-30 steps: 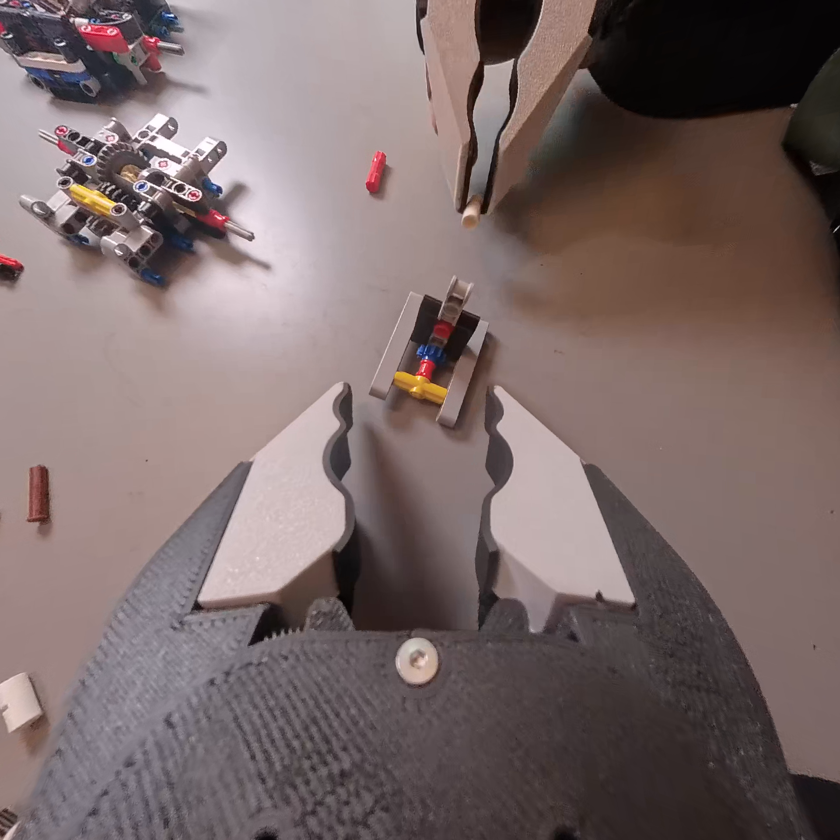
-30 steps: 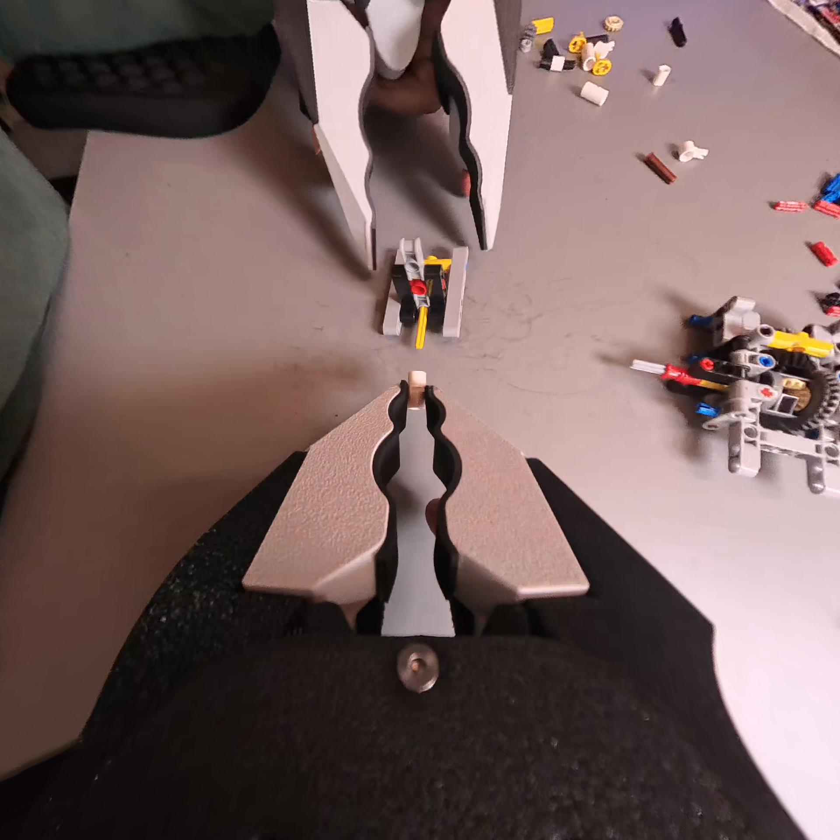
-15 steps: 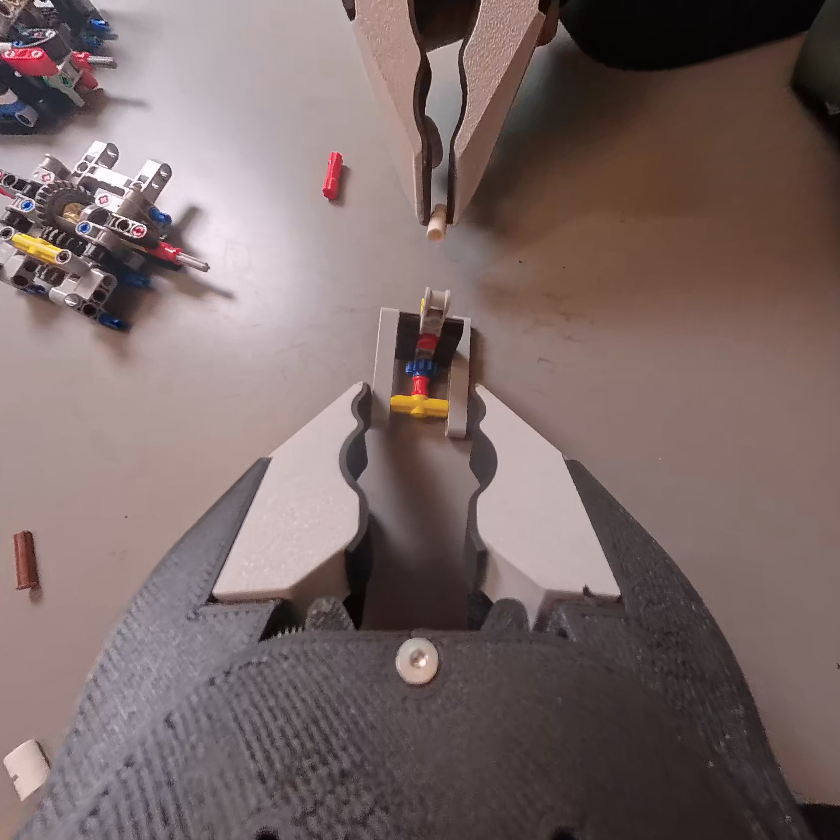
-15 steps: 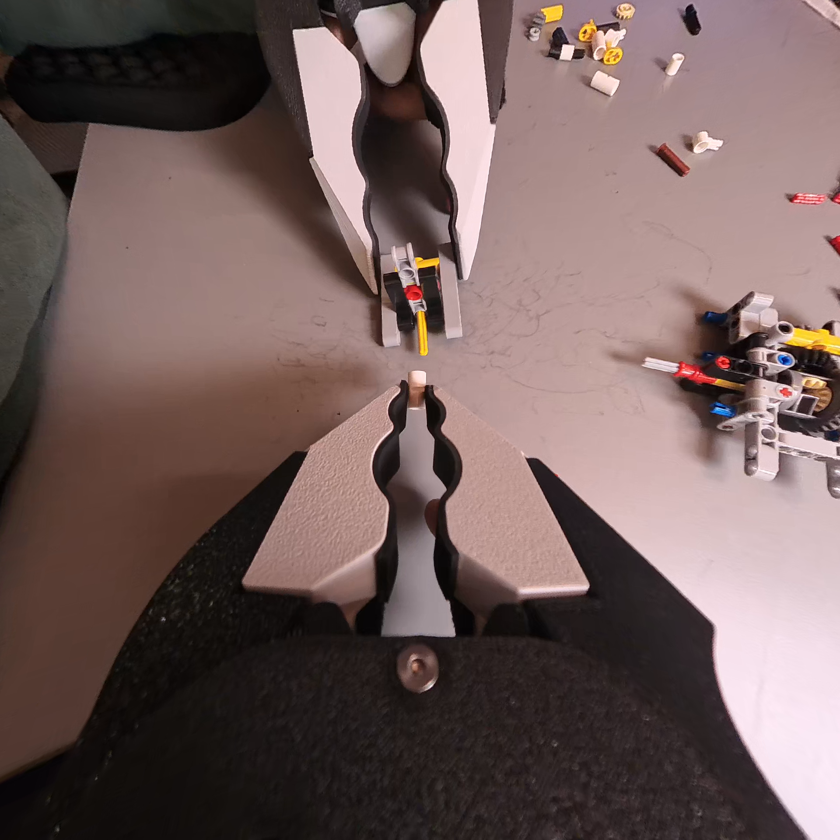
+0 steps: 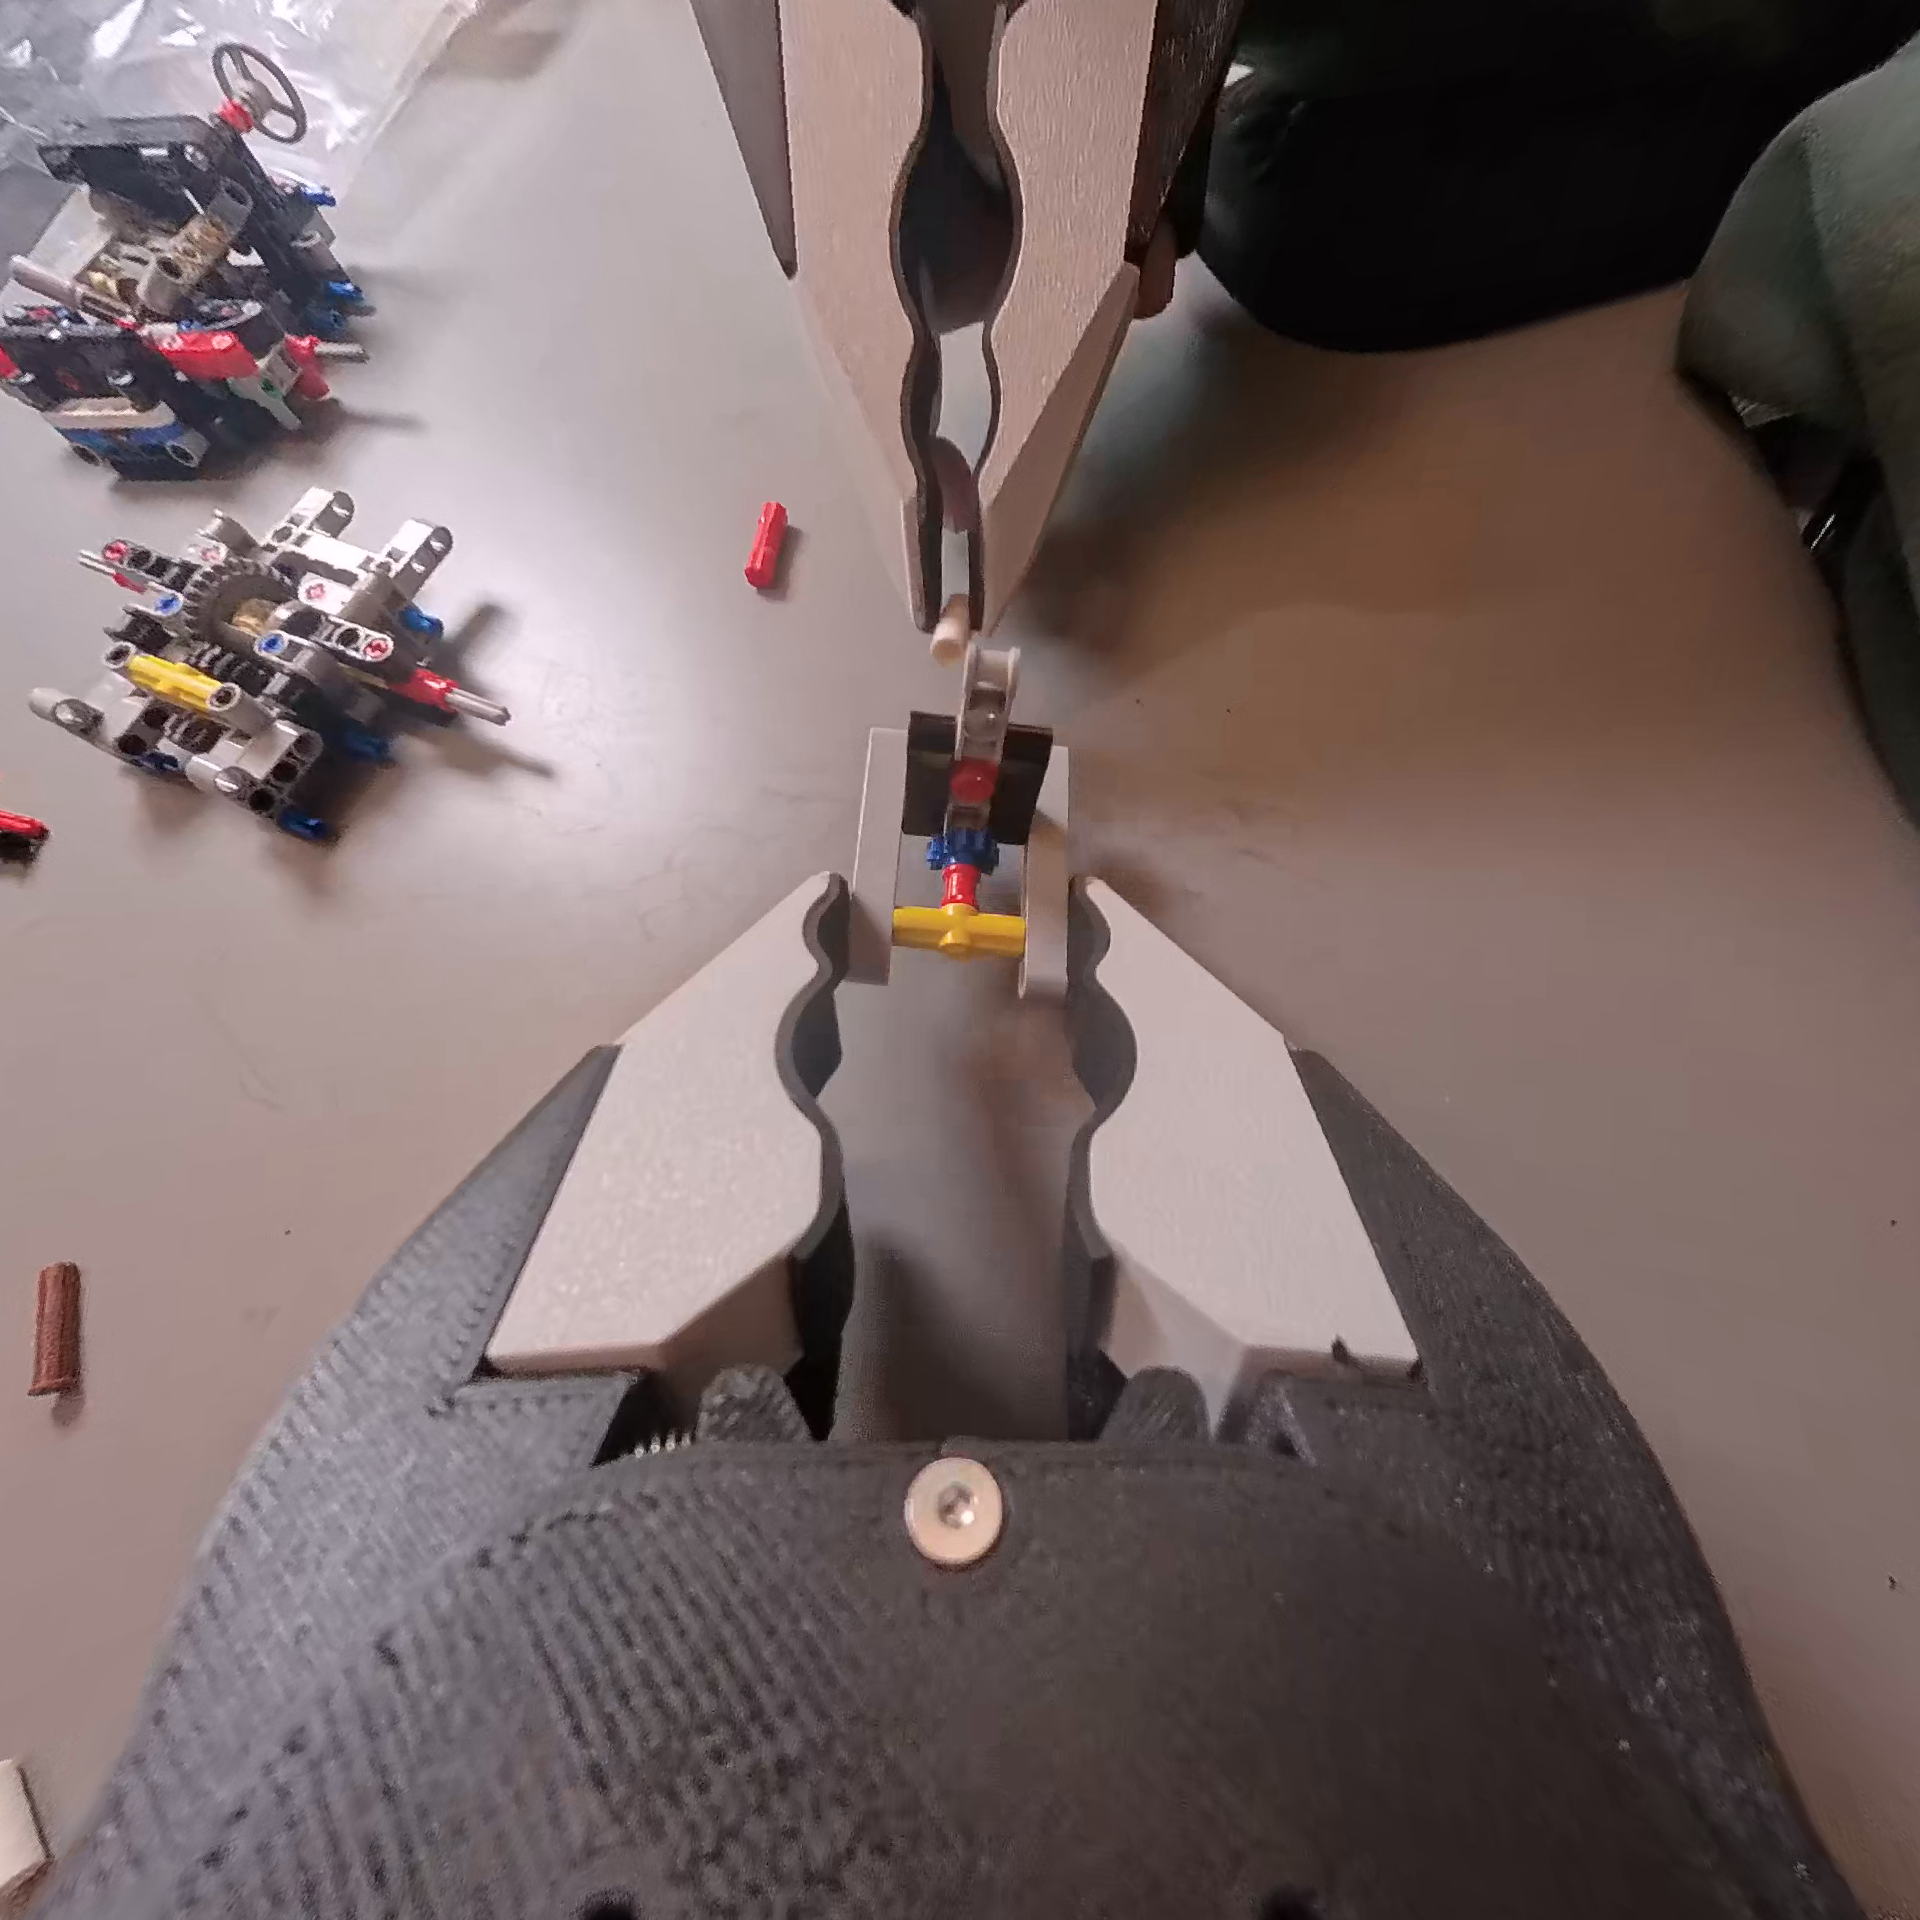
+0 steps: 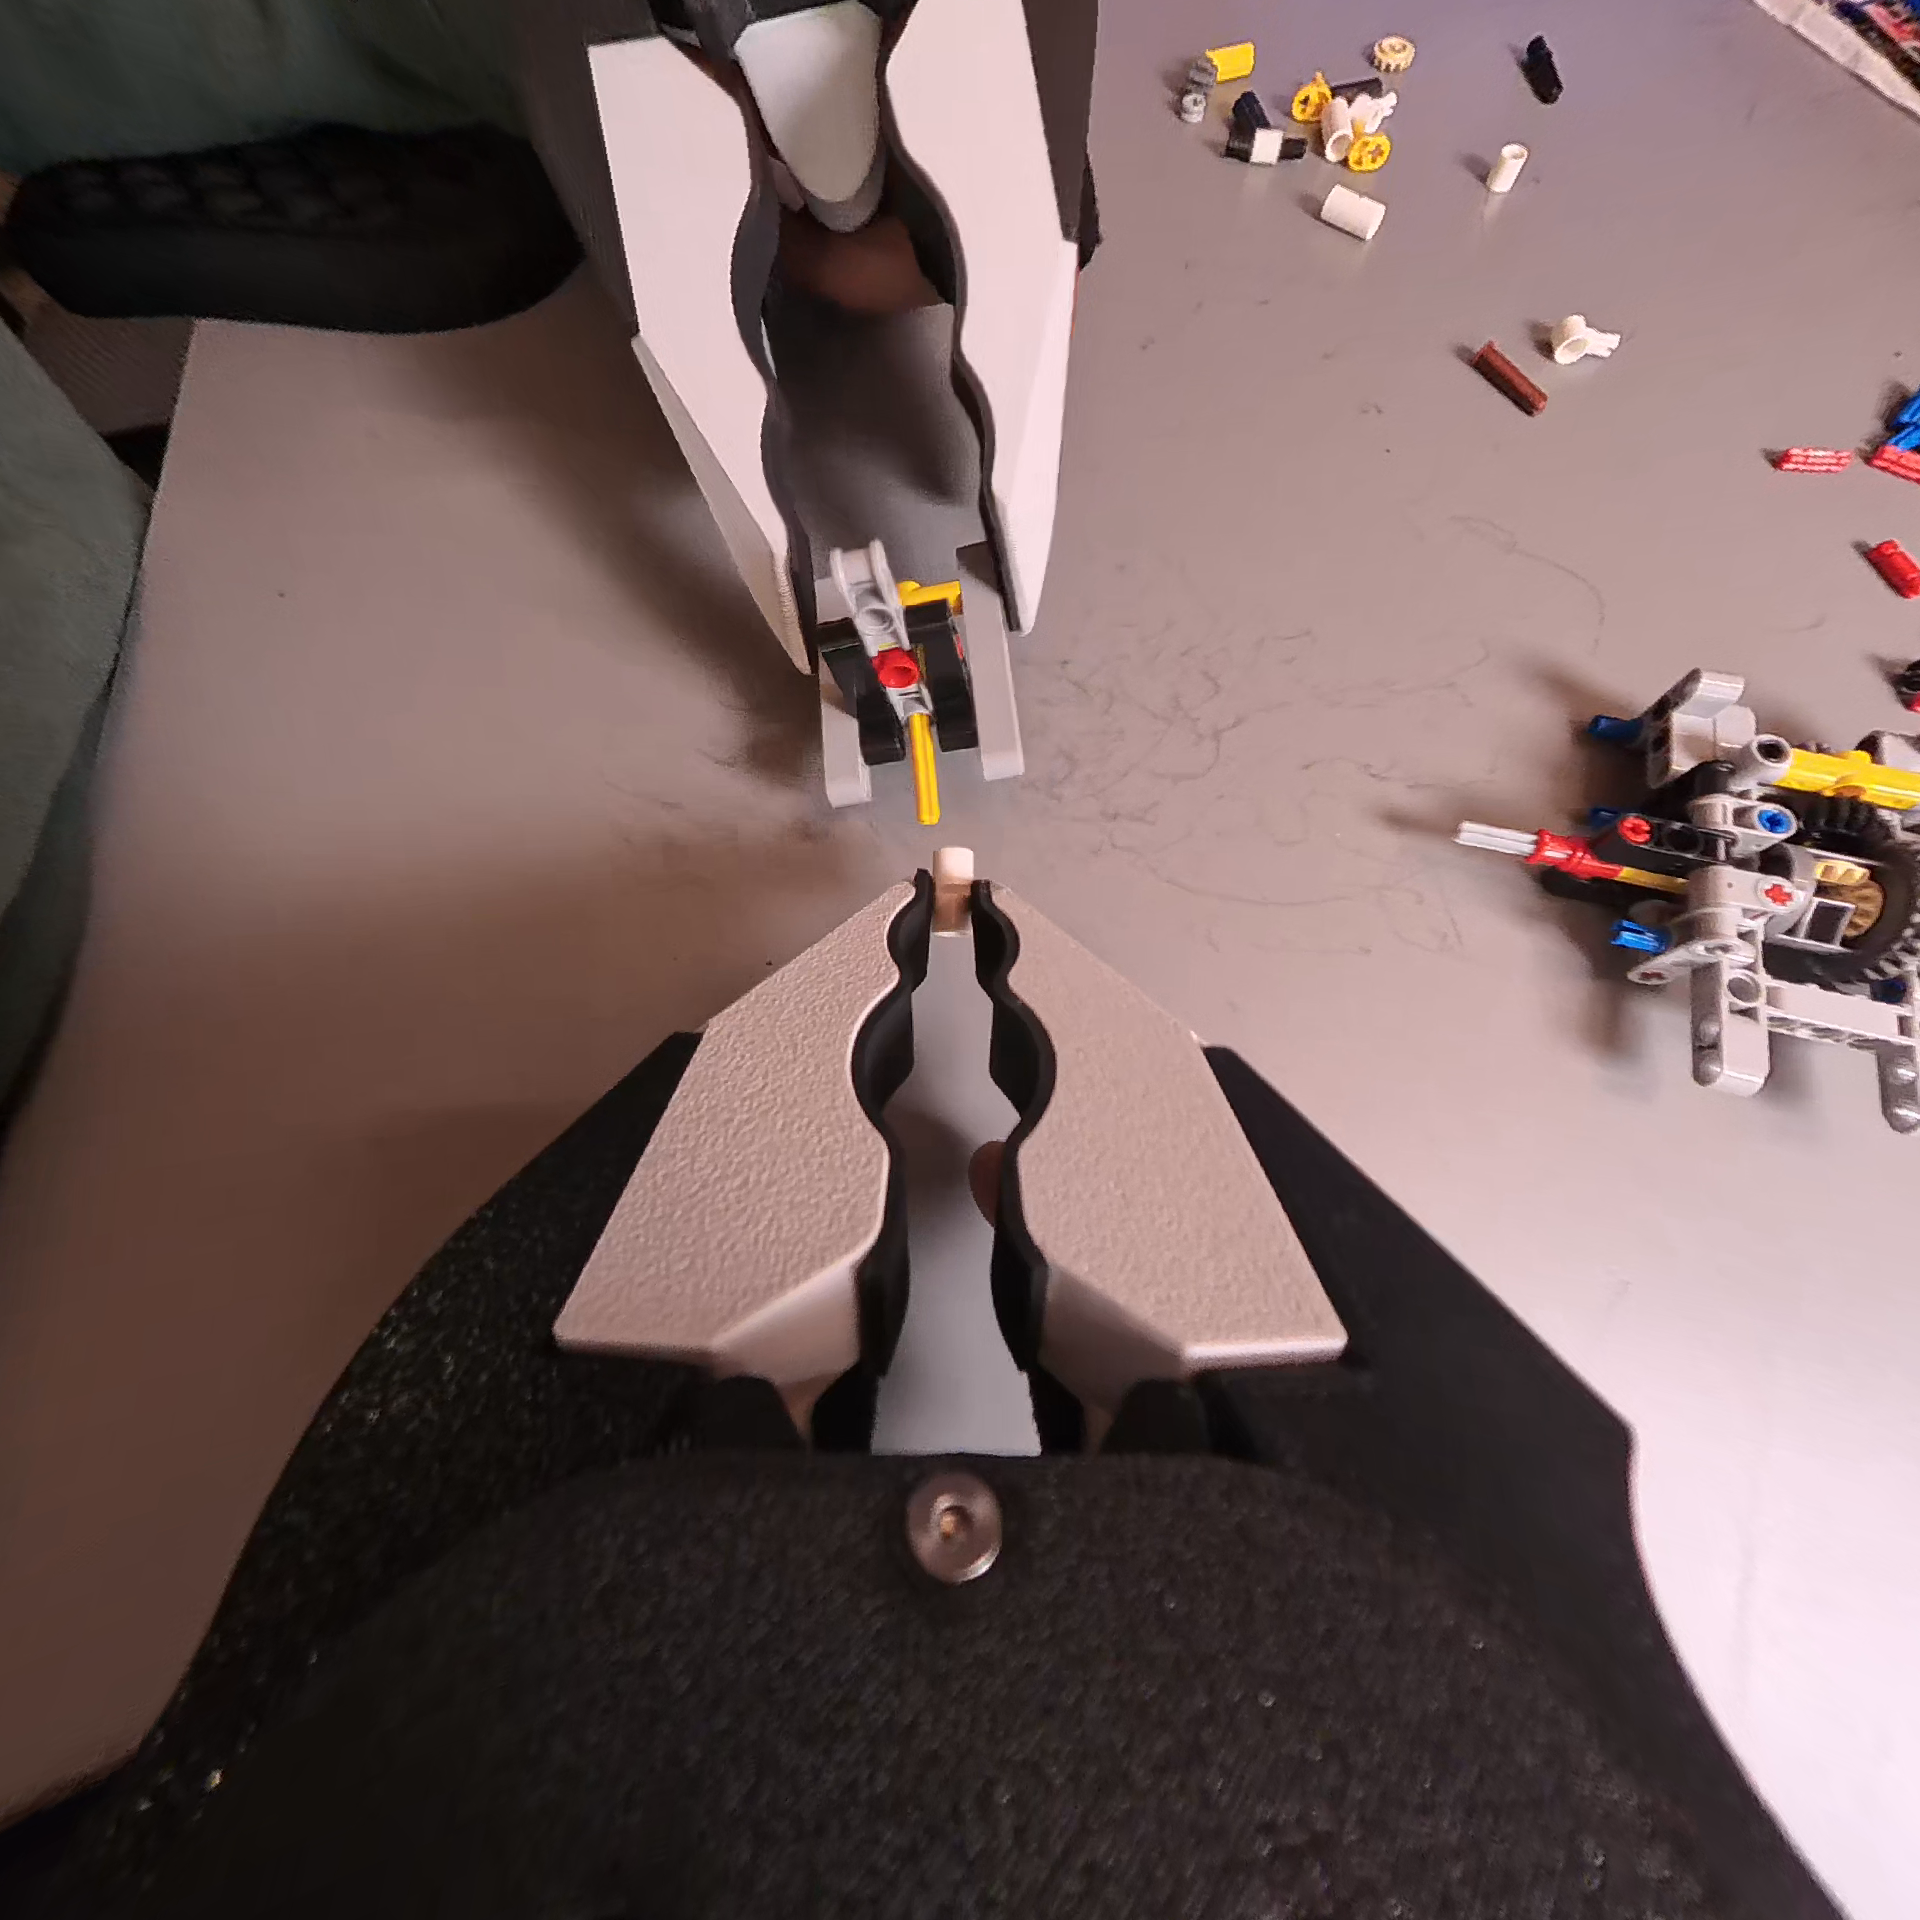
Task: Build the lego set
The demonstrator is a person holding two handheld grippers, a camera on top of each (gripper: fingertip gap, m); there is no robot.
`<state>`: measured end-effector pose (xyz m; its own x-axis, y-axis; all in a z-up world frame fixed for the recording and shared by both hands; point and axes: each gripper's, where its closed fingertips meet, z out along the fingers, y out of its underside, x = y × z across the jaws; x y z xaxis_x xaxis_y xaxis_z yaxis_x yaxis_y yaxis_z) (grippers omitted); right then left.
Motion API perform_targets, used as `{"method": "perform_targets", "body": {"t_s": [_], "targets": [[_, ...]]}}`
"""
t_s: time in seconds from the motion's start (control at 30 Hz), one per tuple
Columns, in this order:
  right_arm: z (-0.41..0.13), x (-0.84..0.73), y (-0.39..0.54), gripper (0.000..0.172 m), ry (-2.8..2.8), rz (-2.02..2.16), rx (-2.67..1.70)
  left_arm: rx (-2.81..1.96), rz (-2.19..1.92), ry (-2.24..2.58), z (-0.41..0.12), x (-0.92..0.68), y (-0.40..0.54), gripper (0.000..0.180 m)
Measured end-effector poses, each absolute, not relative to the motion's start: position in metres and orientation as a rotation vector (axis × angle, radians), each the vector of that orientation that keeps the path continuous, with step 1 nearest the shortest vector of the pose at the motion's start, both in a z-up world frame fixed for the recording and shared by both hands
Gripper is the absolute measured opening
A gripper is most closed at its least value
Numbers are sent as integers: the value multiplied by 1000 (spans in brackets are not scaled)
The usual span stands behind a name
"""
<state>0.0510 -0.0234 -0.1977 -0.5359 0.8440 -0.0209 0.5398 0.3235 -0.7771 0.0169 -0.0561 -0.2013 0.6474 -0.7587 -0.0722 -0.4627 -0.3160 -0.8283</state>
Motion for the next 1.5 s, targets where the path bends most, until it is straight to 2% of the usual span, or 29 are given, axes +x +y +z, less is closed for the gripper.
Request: {"method": "perform_targets", "body": {"t_s": [0.53,1.07,1.33,1.5], "targets": [[-201,51,-35,6,-2240,1091,-1169,-1951,-484,939,-198,24,-58,41],[-203,45,-44,6,-2243,940,-1016,-1962,-532,906,-197,34,-56,41],[-175,42,-35,20,-2105,1093,-1003,-1853,-596,818,-175,28,-53,41],[-155,44,-27,15,-2017,1208,-1015,-1767,-618,737,-155,20,-49,41]]}}
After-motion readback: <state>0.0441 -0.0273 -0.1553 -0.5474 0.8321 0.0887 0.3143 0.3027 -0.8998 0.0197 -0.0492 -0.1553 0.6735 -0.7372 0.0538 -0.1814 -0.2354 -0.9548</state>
